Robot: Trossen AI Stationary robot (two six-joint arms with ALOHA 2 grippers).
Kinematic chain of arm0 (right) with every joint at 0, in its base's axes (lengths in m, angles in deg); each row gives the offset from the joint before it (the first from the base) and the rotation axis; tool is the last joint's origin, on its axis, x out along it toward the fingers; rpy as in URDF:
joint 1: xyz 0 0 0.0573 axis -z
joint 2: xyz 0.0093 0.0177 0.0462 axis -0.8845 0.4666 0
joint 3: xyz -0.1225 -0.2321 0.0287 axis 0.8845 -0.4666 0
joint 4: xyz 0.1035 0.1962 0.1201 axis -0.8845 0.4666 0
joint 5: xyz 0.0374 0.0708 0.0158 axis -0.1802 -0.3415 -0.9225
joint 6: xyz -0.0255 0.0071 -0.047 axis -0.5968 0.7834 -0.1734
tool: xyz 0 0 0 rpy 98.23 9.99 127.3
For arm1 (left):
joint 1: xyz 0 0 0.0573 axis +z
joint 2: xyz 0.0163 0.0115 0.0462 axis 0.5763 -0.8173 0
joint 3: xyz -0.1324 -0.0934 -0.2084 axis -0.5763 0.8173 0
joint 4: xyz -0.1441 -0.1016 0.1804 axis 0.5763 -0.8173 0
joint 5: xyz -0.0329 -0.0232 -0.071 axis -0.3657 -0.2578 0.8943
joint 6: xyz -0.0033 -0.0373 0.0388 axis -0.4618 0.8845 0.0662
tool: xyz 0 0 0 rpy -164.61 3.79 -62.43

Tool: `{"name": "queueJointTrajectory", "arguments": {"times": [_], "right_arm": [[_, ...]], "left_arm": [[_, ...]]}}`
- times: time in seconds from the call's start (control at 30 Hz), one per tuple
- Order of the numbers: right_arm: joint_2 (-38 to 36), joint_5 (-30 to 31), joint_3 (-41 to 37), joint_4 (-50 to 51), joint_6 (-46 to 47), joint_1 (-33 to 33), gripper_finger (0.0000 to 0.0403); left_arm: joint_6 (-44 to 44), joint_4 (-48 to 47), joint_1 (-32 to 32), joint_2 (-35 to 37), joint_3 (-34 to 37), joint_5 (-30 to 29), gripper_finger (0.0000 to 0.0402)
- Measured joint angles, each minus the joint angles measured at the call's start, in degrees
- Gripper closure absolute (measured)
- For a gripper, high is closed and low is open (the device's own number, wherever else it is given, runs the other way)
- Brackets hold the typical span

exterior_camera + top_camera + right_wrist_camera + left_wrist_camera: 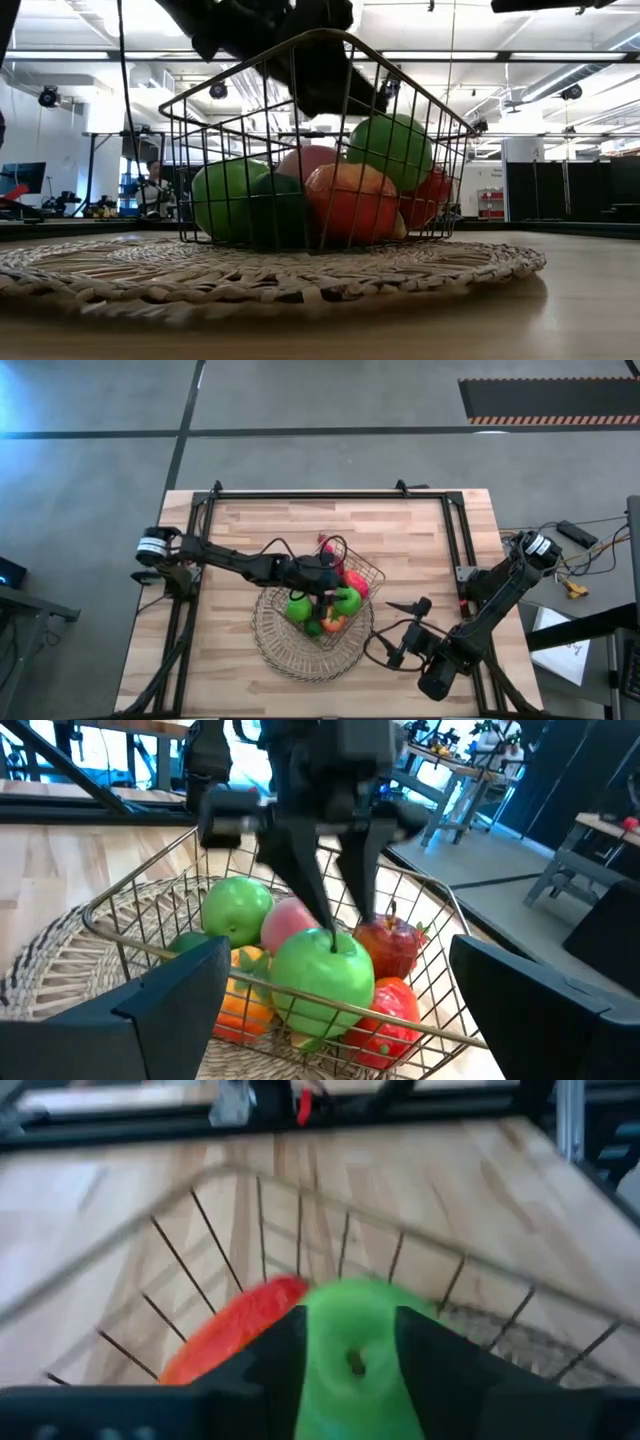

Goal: Build produce basket
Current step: Put the green apple into the gold wire basket, then put the bottom strawberry into the gold wire basket

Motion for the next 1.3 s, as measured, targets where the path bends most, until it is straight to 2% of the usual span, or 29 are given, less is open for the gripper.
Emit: {"name": "queueJointTrajectory", "arguments": {"times": [0.17,0.27,0.4,0.47,0.67,0.8,0.93,1.07,1.13,1.23,1.3], "right_arm": [[0.1,-0.1,-1.2,0.2,4.3,0.2,0.0036],[0.1,-1.0,-1.9,0.4,6.4,1.1,0.0036],[-0.1,-6.0,-1.9,0.0,6.0,4.1,0.0036],[-0.4,-9.8,-1.9,0.1,3.5,6.5,0.0036],[-4.8,-19.6,-0.3,0.1,-13.2,16.3,0.0044],[-10.9,-24.8,0.2,0.3,-25.5,25.3,0.0061],[-17.3,-34.9,-0.8,0.0,-34.4,38.6,0.0075],[-19.6,-46.0,-3.8,-1.8,-39.3,53.8,0.0077],[-19.4,-54.1,-6.7,-6.6,-42.1,61.3,0.0078],[-16.9,-68.3,-12.5,-19.8,-45.6,70.8,0.0078],[-13.8,-74.3,-15.6,-29.7,-45.7,75.7,0.0078]], "left_arm": [[0.0,-5.2,-1.2,5.1,-1.8,0.0,0.0220],[0.0,-9.1,-2.9,9.4,-1.9,-0.1,0.0215],[0.0,-12.9,-6.6,15.8,-0.8,-2.7,0.0215],[0.0,-15.2,-9.0,18.5,0.3,-7.9,0.0215],[2.9,-19.6,-16.4,24.1,5.5,-31.7,0.0214],[9.6,-19.6,-18.0,26.4,11.4,-42.0,0.0214],[16.3,-19.4,-17.2,29.2,18.2,-48.5,0.0214],[21.3,-19.5,-14.2,32.6,24.0,-56.6,0.0214],[25.1,-19.1,-12.1,34.8,26.7,-57.1,0.0214],[28.9,-18.9,-8.4,37.2,31.2,-55.6,0.0214],[30.0,-17.8,-5.7,38.2,33.9,-54.0,0.0214]]}}
